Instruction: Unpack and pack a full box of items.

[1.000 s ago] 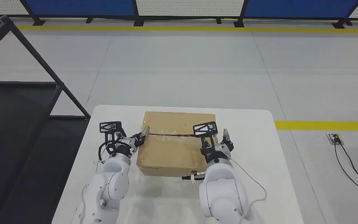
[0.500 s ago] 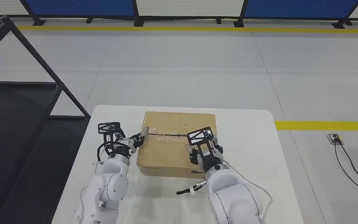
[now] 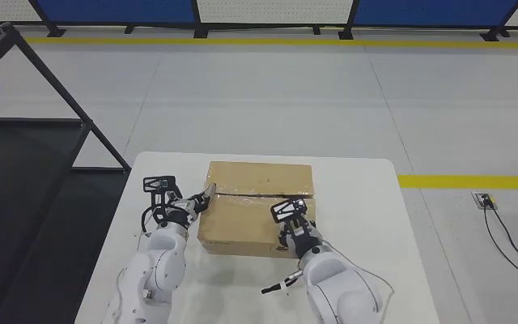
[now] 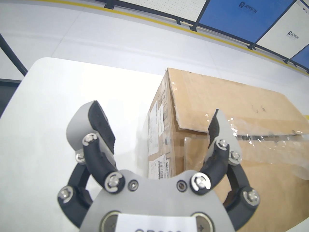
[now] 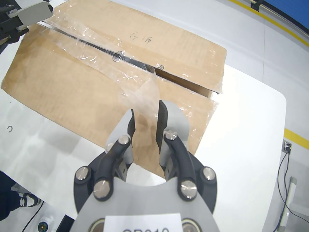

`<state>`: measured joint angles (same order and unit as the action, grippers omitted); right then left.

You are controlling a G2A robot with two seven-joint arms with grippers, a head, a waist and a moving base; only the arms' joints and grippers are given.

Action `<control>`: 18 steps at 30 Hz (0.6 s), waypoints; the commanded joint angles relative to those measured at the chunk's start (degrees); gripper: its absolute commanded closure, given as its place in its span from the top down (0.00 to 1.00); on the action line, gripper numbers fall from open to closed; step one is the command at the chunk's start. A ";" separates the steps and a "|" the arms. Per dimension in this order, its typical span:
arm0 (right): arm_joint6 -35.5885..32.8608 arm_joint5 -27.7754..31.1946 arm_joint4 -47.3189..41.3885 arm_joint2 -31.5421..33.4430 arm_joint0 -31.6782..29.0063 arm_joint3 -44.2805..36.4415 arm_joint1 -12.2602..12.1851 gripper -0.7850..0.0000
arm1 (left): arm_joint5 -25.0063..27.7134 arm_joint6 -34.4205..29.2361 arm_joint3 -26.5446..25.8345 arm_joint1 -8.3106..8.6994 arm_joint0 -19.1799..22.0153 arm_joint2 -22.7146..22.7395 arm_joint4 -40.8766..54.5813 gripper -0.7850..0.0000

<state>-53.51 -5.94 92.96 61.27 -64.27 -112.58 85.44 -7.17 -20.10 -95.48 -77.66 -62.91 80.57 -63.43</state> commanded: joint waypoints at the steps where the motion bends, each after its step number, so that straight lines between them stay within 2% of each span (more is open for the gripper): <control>1: 0.08 -0.11 0.46 -0.29 0.41 0.25 0.11 0.29 | -0.10 -0.02 0.03 0.01 0.07 0.08 -0.01 1.00; 4: 0.00 0.08 0.90 -0.65 0.68 -0.01 0.24 0.31 | -0.22 0.02 0.05 0.02 0.09 0.10 0.04 1.00; 6: -0.47 0.55 1.06 -0.88 0.83 0.06 0.32 0.36 | -0.20 0.03 0.12 0.02 0.14 0.11 0.06 1.00; 14: -1.23 1.06 1.26 -1.47 1.95 1.47 0.75 0.40 | -0.10 0.03 0.62 0.01 0.63 -0.12 0.19 1.00; 18: -2.42 0.20 3.16 -1.65 2.57 2.35 0.96 0.38 | -0.24 0.01 0.88 0.01 0.81 -0.11 0.31 1.00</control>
<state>-55.70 -5.48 95.74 59.62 -61.83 -110.38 86.36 -7.38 -20.10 -94.64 -77.65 -62.14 80.46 -63.14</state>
